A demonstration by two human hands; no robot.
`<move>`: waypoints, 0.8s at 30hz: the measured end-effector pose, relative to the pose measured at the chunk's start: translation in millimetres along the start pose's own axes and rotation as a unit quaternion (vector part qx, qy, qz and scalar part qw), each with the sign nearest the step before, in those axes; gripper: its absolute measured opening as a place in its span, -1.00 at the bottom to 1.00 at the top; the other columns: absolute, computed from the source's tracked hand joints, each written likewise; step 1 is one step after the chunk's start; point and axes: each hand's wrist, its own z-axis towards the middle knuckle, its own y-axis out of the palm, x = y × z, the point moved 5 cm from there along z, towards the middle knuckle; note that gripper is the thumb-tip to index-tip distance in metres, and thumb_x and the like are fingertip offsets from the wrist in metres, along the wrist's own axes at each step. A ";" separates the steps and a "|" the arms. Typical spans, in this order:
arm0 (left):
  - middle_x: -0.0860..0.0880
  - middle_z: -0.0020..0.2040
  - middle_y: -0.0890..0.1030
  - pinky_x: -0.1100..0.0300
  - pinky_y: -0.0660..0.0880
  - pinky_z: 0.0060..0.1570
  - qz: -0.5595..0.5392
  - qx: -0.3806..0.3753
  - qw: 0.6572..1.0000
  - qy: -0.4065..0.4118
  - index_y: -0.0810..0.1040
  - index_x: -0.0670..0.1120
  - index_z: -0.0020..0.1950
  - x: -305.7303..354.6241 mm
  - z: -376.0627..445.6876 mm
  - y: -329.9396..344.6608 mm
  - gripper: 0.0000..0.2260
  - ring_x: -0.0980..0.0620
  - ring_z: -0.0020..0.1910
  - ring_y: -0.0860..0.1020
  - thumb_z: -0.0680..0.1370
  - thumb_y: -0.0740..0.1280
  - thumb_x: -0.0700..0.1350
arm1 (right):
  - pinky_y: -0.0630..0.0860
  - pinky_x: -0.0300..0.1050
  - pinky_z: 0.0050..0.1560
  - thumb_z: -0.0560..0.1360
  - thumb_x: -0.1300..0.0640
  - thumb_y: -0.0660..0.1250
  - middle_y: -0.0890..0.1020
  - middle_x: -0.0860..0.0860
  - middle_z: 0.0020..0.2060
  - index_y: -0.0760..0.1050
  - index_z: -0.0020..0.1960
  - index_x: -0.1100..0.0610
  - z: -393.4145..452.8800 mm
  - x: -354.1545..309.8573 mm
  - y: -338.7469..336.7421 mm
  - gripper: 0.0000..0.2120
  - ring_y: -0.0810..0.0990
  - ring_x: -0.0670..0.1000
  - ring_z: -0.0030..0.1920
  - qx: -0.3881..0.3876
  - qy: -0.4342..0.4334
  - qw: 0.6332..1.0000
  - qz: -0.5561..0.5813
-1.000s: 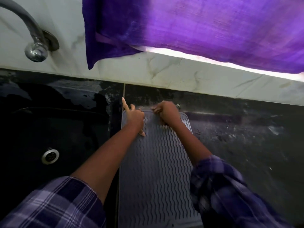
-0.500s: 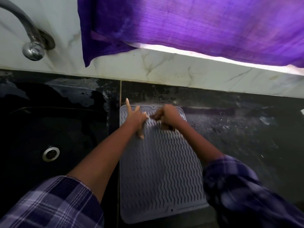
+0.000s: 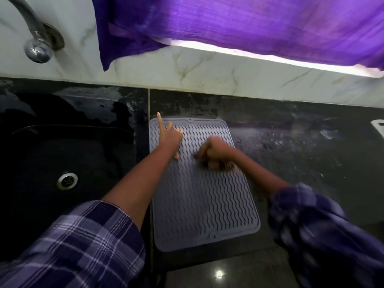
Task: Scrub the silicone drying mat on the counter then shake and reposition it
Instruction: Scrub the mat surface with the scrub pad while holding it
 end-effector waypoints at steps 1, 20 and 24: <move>0.01 0.30 0.53 -0.49 -0.21 0.33 -0.010 0.012 1.000 -0.007 0.46 -0.02 0.32 0.4 -1.3 1.5 -0.37 -0.12 0.51 0.18 0.35 0.46 0.24 | 0.58 -0.06 0.12 0.50 0.24 0.30 0.70 0.10 -0.03 0.65 -0.09 0.14 17.4 -3.4 -19.9 -0.85 0.65 0.03 -0.01 0.063 0.003 0.998 0.006; -0.01 0.39 0.44 -0.49 -0.24 0.31 -0.026 -0.049 0.997 -0.046 0.42 0.00 0.38 20.9 -62.3 31.0 -0.20 -0.16 0.53 0.09 0.23 0.49 0.33 | 0.60 -0.01 0.13 0.49 0.27 0.31 0.71 0.11 -0.01 0.66 -0.07 0.16 -26.2 -4.1 31.7 -0.85 0.67 0.06 -0.01 0.127 0.004 0.992 0.003; -0.02 0.38 0.44 -0.46 -0.24 0.33 -0.026 -0.015 0.999 -0.042 0.39 -0.05 0.39 24.0 -69.0 32.5 -0.20 -0.17 0.52 0.11 0.25 0.51 0.26 | 0.46 -0.03 0.22 0.56 0.18 0.22 0.61 0.14 0.07 0.56 0.07 0.21 -40.6 -10.7 76.1 -0.81 0.54 0.10 0.09 0.193 0.016 0.975 -0.108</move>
